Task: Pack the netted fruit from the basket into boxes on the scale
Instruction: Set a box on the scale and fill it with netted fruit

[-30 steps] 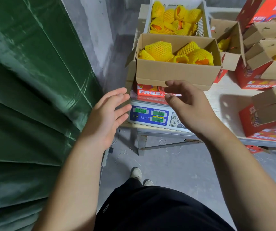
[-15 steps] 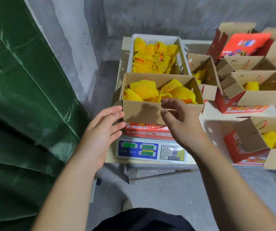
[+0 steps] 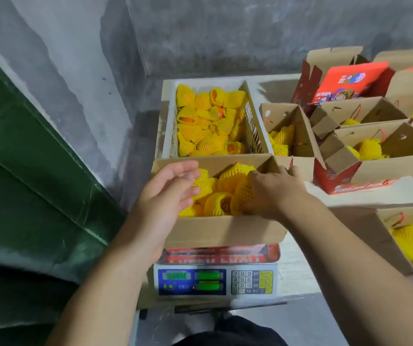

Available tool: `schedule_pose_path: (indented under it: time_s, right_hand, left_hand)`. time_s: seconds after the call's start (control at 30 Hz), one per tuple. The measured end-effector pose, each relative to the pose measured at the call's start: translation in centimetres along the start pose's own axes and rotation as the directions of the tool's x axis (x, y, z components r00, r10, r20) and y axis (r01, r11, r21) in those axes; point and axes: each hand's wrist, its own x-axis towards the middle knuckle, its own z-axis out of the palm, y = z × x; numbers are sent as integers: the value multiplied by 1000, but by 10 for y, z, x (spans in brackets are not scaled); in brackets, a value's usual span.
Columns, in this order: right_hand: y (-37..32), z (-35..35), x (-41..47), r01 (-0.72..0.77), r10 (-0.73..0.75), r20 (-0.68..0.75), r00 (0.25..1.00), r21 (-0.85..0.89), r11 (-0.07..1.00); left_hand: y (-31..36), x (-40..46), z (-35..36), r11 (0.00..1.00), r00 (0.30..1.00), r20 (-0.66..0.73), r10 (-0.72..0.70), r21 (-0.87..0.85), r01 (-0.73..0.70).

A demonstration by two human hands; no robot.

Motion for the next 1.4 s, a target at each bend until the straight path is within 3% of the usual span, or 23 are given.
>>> schedule_pose_path:
  time_s: [0.07,0.13,0.2,0.27,0.33,0.4,0.5,0.57,0.67,0.73,0.8,0.87,1.0,1.07,1.17,1.27,1.4]
  right_hand:
    - [3,-6,13,83,-82,29,996,-46,995]
    - [17,-17,19,94,-99,29,995,145,985]
    - [37,-37,29,95,-121,9,993,561,823]
    - [50,-51,60,178,-141,-115,983,765,618]
    - [51,-59,104,249,-118,-223,968,768,590]
    - [46,-57,159,277,-111,-275,955,690,668]
    - [38,-38,234,232,-138,-195,971,626,745]
    - [37,-19,278,191,-184,-70,980,568,801]
    - [32,0,328,150,-209,78,975,461,875]
    - [30,5,355,198,-210,-16,978,408,891]
    - [28,6,381,251,-212,-142,967,369,895]
    - [28,5,409,273,-223,-190,956,303,913]
    - [18,6,462,152,-121,-129,984,261,953]
    - [7,6,483,-11,47,-84,995,387,922]
    - [-7,13,504,-112,218,-219,951,413,904]
    - [-11,28,506,-167,309,-287,907,428,888]
    - [-11,38,502,-243,376,-201,905,481,842]
  left_hand:
    - [7,27,11,1000,1000,18,8,28,-8]
    - [13,56,20,995,999,46,28,90,-32]
    - [18,92,27,985,996,65,53,161,-63]
    - [17,137,32,959,994,75,78,266,-95]
    - [9,185,35,931,994,82,75,352,-99]
    - [-9,231,32,879,995,77,63,469,-91]
    - [-40,286,17,660,991,121,53,741,-126]
    - [-53,317,6,426,971,234,52,874,-234]
    - [-60,355,-5,84,908,417,-50,907,-412]
    - [-61,372,-10,-75,861,492,-125,861,-503]
    - [-64,381,-15,-156,830,537,-150,816,-556]
    - [-67,384,-19,-158,817,569,-95,801,-577]
    - [-70,382,-23,23,830,552,85,831,-555]
    - [-71,384,-24,4,818,568,93,821,-570]
    - [-76,387,-27,-50,804,592,58,806,-590]
    - [-80,389,-29,-68,793,602,92,799,-598]
    - [-82,390,-30,-82,791,607,80,795,-601]
